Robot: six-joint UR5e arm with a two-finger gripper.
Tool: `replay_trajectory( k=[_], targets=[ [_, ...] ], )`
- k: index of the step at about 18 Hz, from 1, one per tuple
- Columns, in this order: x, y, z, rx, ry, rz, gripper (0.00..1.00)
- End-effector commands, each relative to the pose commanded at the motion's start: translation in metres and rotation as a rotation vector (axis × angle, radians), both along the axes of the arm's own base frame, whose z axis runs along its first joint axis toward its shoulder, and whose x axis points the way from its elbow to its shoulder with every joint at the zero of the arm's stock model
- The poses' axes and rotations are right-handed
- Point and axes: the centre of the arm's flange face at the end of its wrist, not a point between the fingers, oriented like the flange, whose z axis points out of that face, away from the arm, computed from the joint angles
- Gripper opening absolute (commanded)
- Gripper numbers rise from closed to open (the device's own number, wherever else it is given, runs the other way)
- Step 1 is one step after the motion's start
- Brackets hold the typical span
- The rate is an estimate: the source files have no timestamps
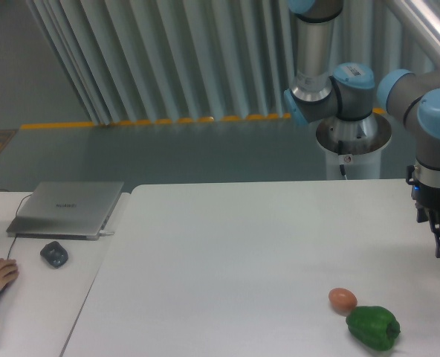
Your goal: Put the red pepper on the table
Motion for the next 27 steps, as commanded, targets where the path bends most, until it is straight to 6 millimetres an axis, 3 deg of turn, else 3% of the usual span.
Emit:
replay_trajectory(
  k=[6, 8, 13, 19, 27],
  targets=[
    [-0.006, -0.003, -0.006, 0.005, -0.010, 0.021, 1.00],
    [-0.006, -0.001, -0.007, 0.087, -0.071, 0.044, 1.00],
    [-0.024, -0.023, -0.011, 0.117, -0.093, 0.109, 1.00],
    [-0.035, -0.031, -0.011, 0.031, -0.025, -0.066, 1.00],
    [-0.098, -0.047, -0.004, -0.018, 0.083, -0.230, 1.00]
  ],
)
